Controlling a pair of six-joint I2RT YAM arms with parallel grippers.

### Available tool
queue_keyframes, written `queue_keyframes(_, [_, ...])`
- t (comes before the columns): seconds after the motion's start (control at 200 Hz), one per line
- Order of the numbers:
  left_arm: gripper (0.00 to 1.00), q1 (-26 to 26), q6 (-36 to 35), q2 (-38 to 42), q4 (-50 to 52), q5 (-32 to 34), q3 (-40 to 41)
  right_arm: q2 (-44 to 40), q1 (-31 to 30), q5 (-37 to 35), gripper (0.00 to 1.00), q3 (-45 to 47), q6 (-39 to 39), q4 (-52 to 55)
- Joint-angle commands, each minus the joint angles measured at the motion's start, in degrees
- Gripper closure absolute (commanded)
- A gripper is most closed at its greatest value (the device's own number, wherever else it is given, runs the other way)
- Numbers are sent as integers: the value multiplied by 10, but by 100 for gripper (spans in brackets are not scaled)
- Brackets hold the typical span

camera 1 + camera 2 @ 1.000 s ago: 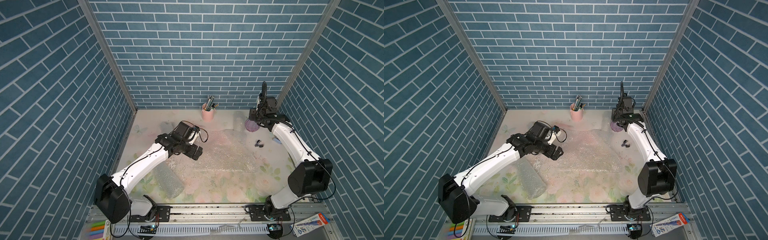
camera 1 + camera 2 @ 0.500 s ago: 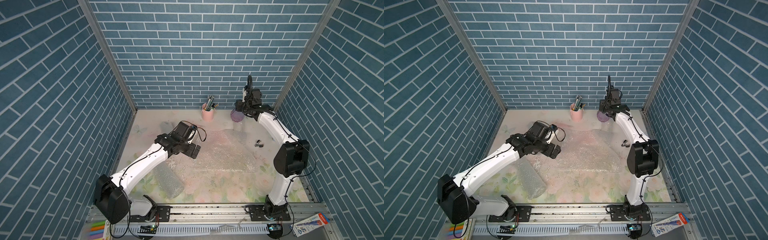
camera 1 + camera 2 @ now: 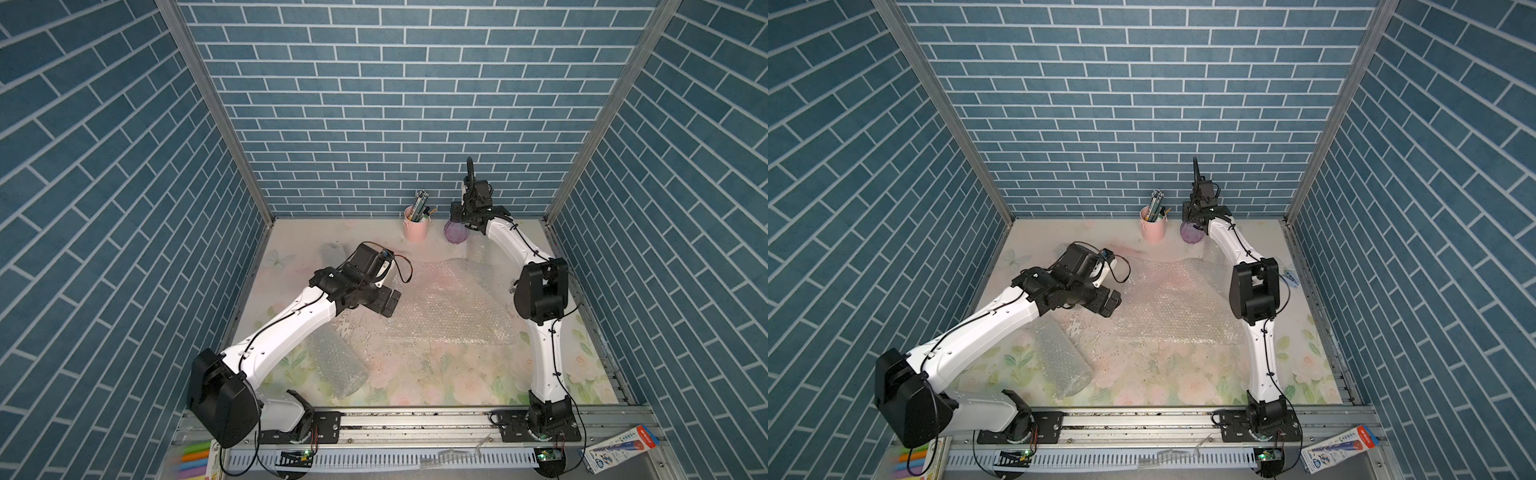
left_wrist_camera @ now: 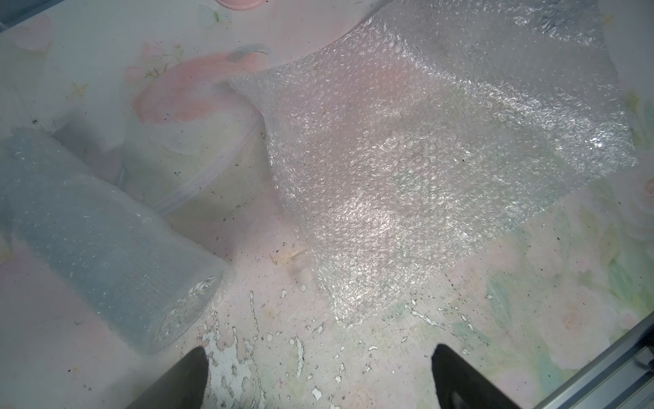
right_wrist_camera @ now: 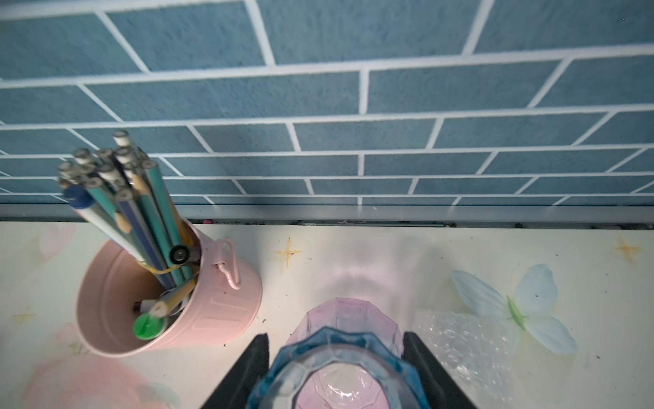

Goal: Unwrap the vase from the bubble wrap
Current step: Place the vase at the center of the board.

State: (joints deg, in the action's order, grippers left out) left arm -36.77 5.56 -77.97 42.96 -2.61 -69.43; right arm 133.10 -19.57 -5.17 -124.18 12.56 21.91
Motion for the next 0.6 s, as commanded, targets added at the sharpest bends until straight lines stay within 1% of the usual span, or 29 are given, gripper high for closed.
queue_keyframes(0.0, [0,-1,-1,-2,13,-2,3,15,-9,-9,55,-40,-22,-20])
queue_keyframes(0.15, [0,-1,-1,-4,12,-4,3,45,-18,-16,53,-68,-41,-10])
queue_keyframes(0.245, [0,-1,-1,-7,11,-8,3,53,-20,-21,50,-87,-45,7])
queue_keyframes(0.415, [0,-2,-1,-8,11,-10,1,58,-20,-6,40,-98,-46,16])
queue_keyframes(0.595, [0,-1,-1,-8,11,-11,2,67,-21,-1,31,-138,-47,51])
